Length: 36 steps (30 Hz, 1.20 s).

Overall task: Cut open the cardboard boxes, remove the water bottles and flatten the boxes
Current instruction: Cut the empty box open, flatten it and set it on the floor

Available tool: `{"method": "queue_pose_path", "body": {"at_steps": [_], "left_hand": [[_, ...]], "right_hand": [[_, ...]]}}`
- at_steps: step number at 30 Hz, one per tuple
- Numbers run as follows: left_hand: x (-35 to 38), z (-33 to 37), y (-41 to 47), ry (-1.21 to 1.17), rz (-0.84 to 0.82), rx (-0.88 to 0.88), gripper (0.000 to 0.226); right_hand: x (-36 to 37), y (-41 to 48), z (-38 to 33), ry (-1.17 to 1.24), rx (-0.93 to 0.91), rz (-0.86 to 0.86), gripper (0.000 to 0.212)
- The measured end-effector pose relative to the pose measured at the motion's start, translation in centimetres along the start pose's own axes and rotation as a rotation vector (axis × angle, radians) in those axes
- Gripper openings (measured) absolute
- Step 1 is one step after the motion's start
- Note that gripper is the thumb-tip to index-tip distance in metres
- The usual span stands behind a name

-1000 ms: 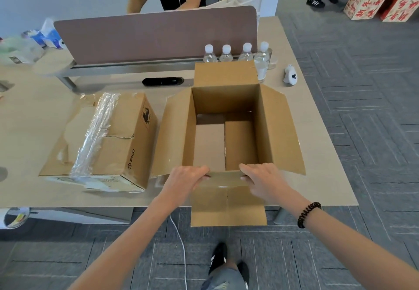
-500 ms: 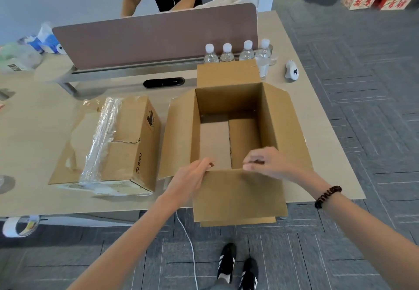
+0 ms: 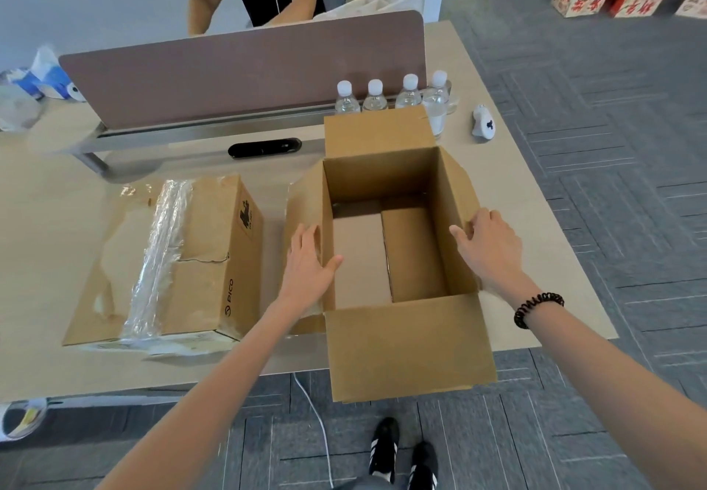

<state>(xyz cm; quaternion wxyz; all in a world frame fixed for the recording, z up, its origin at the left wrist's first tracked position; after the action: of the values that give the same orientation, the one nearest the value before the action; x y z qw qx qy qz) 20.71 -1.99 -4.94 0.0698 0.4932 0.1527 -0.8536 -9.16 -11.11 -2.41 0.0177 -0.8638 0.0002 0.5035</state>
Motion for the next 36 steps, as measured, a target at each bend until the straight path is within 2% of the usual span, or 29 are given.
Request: {"method": "queue_pose_path", "body": {"at_steps": [2, 5, 10, 15, 19, 26, 32, 36], "left_hand": [[0.7, -0.1, 0.5, 0.028, -0.056, -0.046, 0.087], [1.5, -0.5, 1.0, 0.042, -0.102, -0.100, 0.087], [1.2, -0.5, 0.7, 0.045, -0.065, -0.010, 0.074], [0.4, -0.6, -0.1, 0.103, -0.023, 0.093, 0.071], [-0.3, -0.5, -1.9, 0.131, -0.078, 0.231, 0.069], [-0.9, -0.9, -4.0, 0.100, -0.108, 0.366, 0.063], [-2.0, 1.1, -7.6, 0.144, -0.057, 0.561, 0.066], [-2.5, 1.0, -8.1, 0.162, 0.022, 0.539, 0.056]], "right_hand": [[0.4, 0.5, -0.3, -0.070, -0.007, -0.011, 0.053], [0.8, 1.0, -0.7, -0.131, -0.029, -0.042, 0.047], [1.3, 1.6, -1.0, -0.090, -0.056, -0.091, 0.034], [0.8, 1.9, -1.3, 0.078, 0.014, -0.102, 0.030], [-0.2, 2.3, -1.3, 0.250, 0.106, -0.089, 0.029], [-2.0, 2.0, -2.6, 0.417, 0.174, -0.074, 0.042], [-3.6, 1.9, -3.2, 0.816, 0.391, -0.051, 0.023], [-5.0, 1.5, -4.2, 0.881, 0.384, -0.113, 0.027]]}}
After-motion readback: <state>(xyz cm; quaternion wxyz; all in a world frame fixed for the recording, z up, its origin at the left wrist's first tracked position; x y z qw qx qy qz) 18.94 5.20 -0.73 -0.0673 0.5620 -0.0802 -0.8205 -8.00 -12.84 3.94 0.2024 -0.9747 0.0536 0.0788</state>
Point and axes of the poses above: each hand's wrist, its own y-axis towards the middle knuckle, its own x-axis out of the palm, z = x × y, the point moved 6 cm from there along y, towards the middle knuckle, and after that the axes turned 13 degrees about y, right-handed, at the moved point
